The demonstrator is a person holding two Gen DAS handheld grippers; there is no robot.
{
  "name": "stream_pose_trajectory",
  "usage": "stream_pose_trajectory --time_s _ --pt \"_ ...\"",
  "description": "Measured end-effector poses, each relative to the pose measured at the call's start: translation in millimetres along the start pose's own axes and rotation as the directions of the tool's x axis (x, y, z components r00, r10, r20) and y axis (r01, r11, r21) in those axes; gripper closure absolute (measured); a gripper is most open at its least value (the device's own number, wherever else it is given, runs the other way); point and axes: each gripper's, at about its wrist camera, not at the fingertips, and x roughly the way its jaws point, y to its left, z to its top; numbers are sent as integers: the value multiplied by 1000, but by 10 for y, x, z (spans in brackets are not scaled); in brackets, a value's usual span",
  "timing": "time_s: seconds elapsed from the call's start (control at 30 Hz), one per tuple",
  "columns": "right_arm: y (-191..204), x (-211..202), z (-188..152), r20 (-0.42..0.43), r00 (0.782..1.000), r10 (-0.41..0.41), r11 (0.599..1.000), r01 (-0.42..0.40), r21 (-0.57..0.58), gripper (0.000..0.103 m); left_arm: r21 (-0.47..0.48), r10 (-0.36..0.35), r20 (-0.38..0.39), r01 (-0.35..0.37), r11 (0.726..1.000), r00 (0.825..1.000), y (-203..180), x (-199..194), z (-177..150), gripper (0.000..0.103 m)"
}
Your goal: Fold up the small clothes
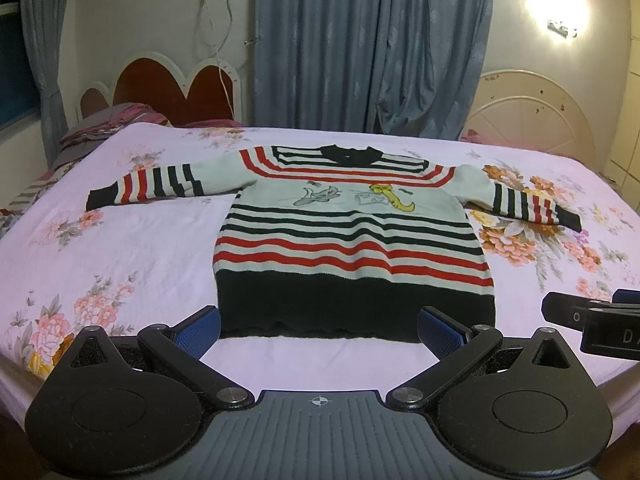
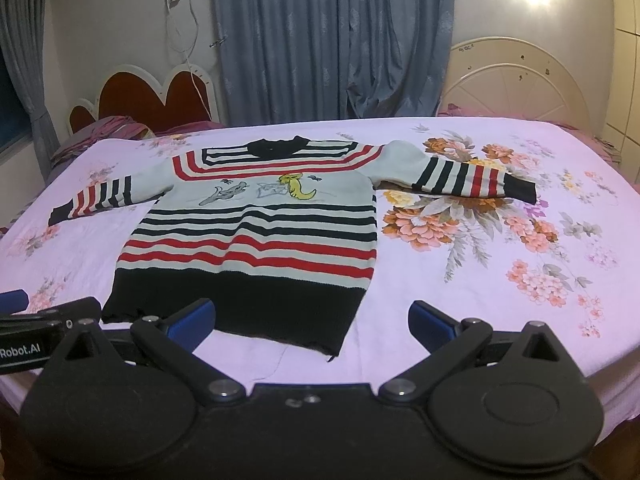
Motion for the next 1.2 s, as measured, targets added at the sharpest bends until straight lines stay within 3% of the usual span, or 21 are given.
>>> stream_pose_trajectory --time_s 0.9,1.2 --pt "-15 28 -52 -6 1000 -4 1000 4 -4 1 0 2 -18 -2 1000 1000 14 45 -36 0" --pt "-30 174 -29 12 998 -64 998 64 -7 1 6 -15 -15 15 1000 1000 30 202 97 0"
